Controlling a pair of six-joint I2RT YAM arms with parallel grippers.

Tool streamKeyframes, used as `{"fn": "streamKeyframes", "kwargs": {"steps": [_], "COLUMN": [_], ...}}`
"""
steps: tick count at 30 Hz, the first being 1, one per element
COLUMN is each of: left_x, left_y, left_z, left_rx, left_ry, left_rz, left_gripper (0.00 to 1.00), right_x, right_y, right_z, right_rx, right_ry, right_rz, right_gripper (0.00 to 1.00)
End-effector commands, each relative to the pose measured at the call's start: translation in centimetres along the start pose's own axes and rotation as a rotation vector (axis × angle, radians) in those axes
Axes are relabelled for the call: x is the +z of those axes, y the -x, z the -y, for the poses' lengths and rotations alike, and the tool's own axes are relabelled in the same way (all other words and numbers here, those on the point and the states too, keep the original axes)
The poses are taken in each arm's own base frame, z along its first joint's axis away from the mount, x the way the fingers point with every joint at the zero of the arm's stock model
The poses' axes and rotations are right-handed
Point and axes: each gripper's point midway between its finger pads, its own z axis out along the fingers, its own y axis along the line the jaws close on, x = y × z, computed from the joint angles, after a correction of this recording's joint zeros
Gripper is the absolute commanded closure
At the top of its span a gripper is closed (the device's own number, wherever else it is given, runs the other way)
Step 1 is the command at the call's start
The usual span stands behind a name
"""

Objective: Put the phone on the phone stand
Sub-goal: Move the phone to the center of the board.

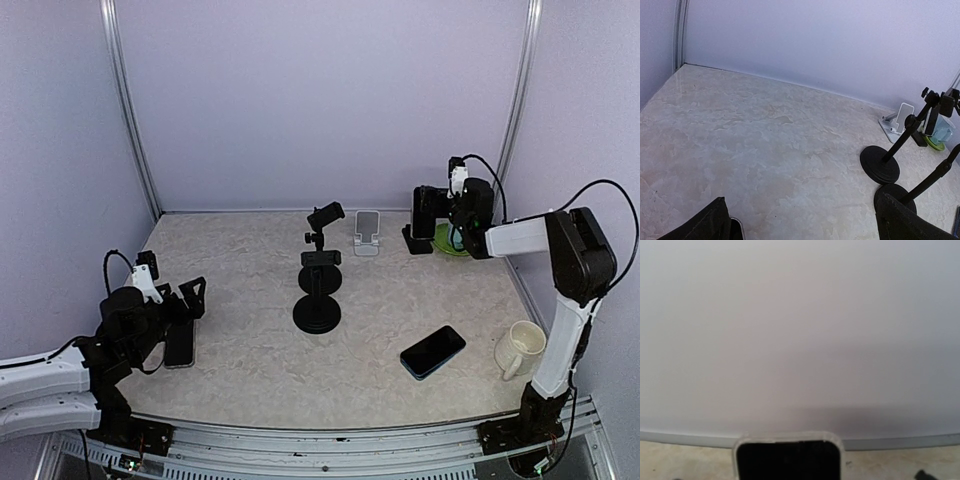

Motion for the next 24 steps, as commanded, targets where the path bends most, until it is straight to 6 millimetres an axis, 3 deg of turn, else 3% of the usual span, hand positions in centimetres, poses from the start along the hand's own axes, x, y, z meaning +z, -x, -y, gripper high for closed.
{"fn": "streamKeyframes", "kwargs": {"steps": [1,6,15,18,24], "left_x": [0.1,0.2,0.4,0.5,0.6], "left_y": [-0.4,-0.9,0.0,-0.6,-1.9], "left_z": [-0.2,-0.4,0.1,-0.4,-2.5], "left_rx": [-0.019,-0.04,-0.073,-0.078,-0.09], "left_ry": [-0.002,0.012,0.042,0.087,0.251], "left_rz": [-0.006,-0.03,-0.075,-0.125,-0.224], "left_gripper": [0.01,0.01,0.01,0.01,0.01], "right_x": [-1.7,-3.8,-8.1,-9.2,-11.5], "right_y": [1.0,1.5,-0.4,-0.9,-1.1], "right_z": [1.0,0.9,0.1,-0.2,-2.6], "right_rx": [0.045,0.084,0.187,0.198,0.191], "right_ry": [-0.041,-0.025,0.024,0.032,0.106], "right_rz": [-0.065,-0.107,-0.24,-0.271,-0.29], "right_gripper": [0.0,0.0,0.0,0.0,0.0]}}
